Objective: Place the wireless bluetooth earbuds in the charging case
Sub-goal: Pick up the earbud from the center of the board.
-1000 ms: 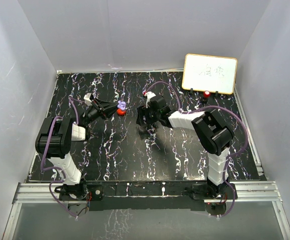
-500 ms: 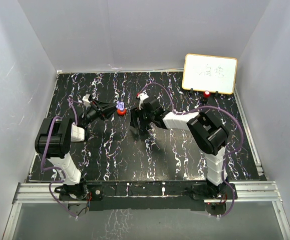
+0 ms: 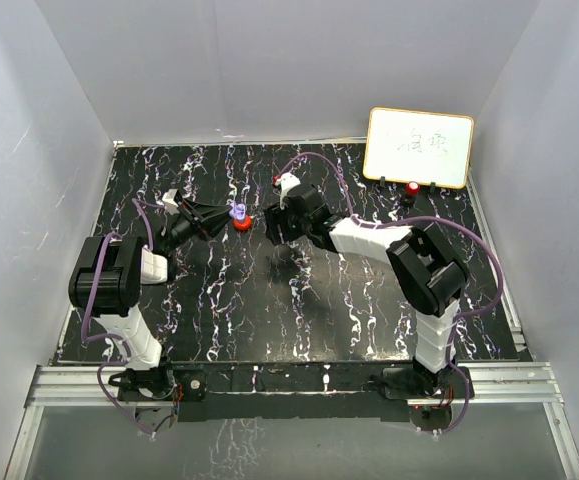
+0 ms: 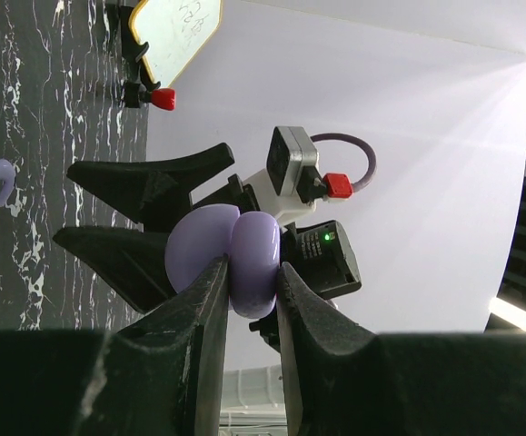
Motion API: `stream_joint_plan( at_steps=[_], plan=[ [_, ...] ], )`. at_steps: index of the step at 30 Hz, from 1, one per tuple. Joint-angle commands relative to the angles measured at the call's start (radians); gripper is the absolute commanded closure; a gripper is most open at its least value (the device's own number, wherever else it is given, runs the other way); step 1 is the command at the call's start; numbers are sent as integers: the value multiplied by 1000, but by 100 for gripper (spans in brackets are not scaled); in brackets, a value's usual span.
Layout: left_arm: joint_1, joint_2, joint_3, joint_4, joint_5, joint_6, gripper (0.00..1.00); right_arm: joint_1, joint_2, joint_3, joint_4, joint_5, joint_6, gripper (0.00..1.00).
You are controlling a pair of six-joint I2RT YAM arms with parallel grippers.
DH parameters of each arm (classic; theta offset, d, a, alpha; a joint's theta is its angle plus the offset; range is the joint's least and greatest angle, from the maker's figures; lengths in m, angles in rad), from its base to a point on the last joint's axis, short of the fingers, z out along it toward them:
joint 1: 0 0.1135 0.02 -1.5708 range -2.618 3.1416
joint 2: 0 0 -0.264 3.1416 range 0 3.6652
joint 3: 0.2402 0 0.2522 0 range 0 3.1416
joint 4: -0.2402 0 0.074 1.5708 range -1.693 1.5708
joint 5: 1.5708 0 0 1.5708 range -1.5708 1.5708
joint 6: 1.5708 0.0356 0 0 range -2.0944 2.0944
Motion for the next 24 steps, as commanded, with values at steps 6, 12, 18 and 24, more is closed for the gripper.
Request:
stream_joint_plan(
  at_steps=[6,12,18,24],
  plan=[
    [9,-36,-12,158,21,-4,100,-5,72,116,-56,88,1,48],
    [10,-26,-11,173,22,-13,100,-5,86,118,-70,94,9,53],
    [10,-27,-12,174,24,-15,100,-5,100,117,-70,96,19,58],
    [11,-27,-12,174,24,-15,100,-6,111,123,-71,99,23,64]
  ],
)
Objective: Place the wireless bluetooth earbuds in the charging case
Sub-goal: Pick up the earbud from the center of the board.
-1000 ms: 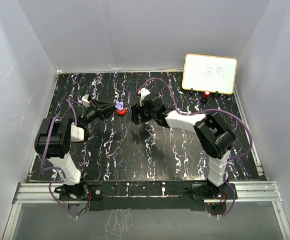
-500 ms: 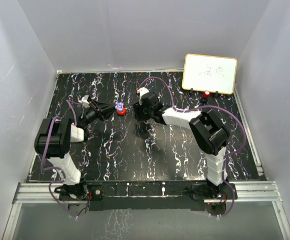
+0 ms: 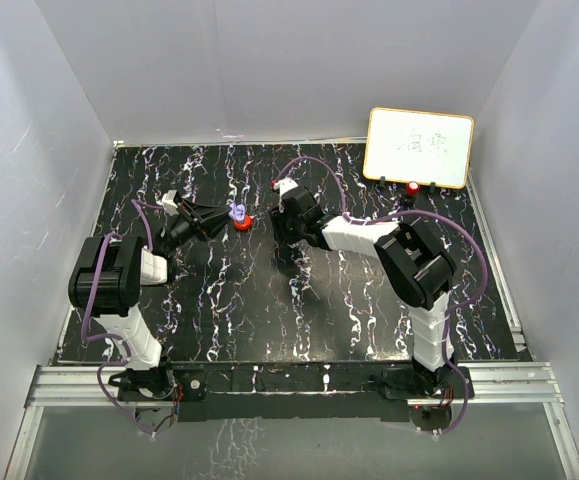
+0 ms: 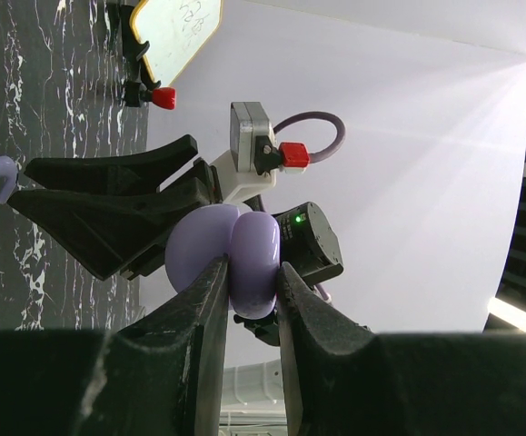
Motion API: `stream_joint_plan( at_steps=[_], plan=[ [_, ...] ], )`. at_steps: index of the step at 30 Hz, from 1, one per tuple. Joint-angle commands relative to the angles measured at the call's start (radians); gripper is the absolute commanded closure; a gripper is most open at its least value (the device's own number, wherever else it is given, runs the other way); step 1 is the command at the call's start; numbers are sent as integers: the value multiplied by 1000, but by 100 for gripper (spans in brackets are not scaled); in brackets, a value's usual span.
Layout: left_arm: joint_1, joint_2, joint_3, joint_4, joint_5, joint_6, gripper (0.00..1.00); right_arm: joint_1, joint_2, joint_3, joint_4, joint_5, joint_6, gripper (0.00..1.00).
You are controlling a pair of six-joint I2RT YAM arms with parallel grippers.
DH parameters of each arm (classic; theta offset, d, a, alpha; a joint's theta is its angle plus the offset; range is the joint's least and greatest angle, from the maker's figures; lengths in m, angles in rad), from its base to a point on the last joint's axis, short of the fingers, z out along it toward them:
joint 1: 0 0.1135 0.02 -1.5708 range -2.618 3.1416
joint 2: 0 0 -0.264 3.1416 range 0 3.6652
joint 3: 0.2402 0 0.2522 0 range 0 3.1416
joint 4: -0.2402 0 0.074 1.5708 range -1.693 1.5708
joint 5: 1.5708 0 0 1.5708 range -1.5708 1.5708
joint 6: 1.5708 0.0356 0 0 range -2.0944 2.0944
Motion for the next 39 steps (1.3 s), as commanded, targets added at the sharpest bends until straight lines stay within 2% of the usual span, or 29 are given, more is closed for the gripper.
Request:
stream_joint_plan(
  at_steps=[1,25,39],
  plan=[
    [5,-27,-3,162,20,-10,100,-6,16,50,17,17,12,64],
    [7,-25,0,163,20,-13,100,-11,42,70,13,20,17,75],
    [6,-17,0,171,20,-23,100,-16,24,65,10,41,12,93]
  ],
)
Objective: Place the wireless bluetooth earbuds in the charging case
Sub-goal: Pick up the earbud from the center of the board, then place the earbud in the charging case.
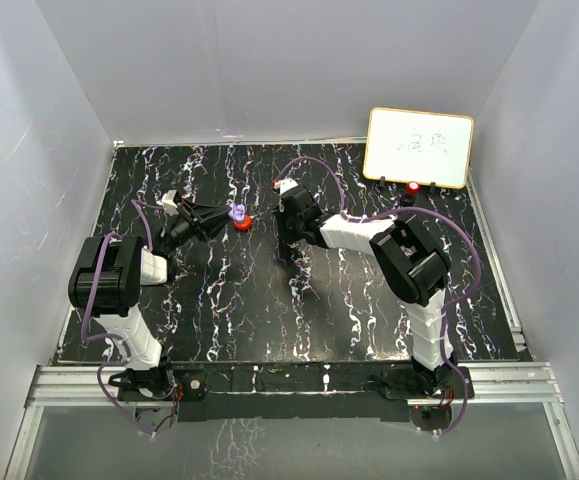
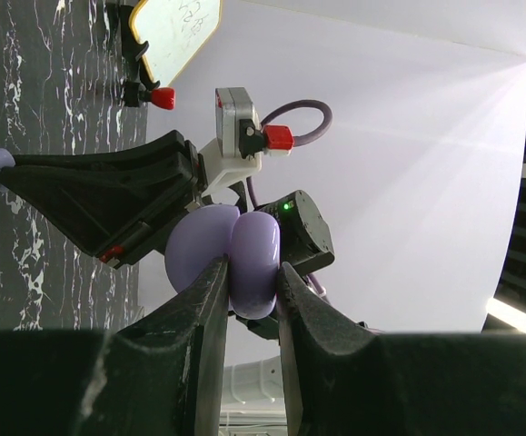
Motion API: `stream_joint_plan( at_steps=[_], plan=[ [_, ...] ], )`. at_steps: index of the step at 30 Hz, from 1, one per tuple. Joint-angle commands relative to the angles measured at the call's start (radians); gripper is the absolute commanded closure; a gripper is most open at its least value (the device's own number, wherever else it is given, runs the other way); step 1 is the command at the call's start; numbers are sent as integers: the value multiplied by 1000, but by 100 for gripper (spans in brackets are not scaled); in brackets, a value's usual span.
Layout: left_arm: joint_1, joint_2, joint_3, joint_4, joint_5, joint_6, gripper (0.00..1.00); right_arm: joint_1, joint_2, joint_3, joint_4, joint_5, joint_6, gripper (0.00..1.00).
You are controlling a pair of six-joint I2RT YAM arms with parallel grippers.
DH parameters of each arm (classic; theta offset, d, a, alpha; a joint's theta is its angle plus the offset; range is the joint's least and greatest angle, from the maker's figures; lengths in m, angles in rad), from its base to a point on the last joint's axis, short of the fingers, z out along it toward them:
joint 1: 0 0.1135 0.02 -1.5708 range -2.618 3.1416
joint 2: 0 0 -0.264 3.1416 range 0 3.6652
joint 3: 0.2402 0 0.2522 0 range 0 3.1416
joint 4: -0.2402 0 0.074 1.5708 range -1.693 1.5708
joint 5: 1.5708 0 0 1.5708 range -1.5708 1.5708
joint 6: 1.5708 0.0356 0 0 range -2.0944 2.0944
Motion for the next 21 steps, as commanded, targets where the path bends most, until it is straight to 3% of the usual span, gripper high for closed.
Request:
stream_joint_plan(
  at_steps=[1,13,21],
  plan=[
    [5,-17,1,172,20,-27,100,-7,-33,19,38,35,-4,94],
    [4,-29,66,123,49,-42,100,-100,-383,-353,537,-78,-11,100],
    [-35,8,132,153,36,-117,100,-139,-504,-517,864,-206,-24,100]
  ],
)
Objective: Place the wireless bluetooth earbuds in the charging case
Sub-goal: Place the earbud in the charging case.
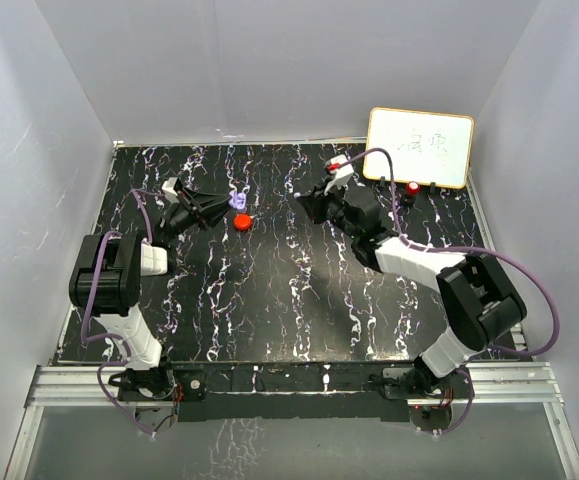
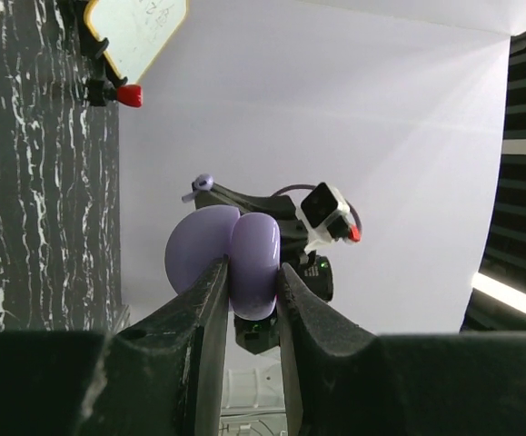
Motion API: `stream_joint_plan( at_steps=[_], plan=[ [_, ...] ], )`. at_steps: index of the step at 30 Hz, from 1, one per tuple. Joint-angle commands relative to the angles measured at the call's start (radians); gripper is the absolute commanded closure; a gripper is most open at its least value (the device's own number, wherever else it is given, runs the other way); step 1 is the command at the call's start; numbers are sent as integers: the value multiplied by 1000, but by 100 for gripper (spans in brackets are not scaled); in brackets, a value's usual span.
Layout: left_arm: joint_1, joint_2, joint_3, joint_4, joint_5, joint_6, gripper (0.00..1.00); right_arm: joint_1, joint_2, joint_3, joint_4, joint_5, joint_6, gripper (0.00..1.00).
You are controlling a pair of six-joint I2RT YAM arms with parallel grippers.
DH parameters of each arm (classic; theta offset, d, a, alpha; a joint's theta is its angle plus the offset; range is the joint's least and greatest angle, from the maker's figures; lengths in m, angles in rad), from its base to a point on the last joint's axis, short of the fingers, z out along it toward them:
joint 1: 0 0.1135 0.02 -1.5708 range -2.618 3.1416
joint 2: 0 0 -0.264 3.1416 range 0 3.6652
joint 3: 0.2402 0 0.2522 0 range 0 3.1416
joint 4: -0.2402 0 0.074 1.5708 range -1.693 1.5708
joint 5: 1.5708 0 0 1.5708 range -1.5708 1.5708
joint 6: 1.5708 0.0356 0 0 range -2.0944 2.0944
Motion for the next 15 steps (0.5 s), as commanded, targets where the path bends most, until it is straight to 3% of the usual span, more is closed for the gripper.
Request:
stream_joint_plan(
  at_steps=[1,6,15],
  plan=[
    [-37,24,58,185,4,-99,100,-11,-62,-103,370,-104,-27,100],
    [-103,132,114,348,-32,-265,100,-11,-68,-188,592,-165,-60,100],
    [-170,126,154,283,-45,-240,100,-11,-29,-189,753,-294,-95,100]
  ],
)
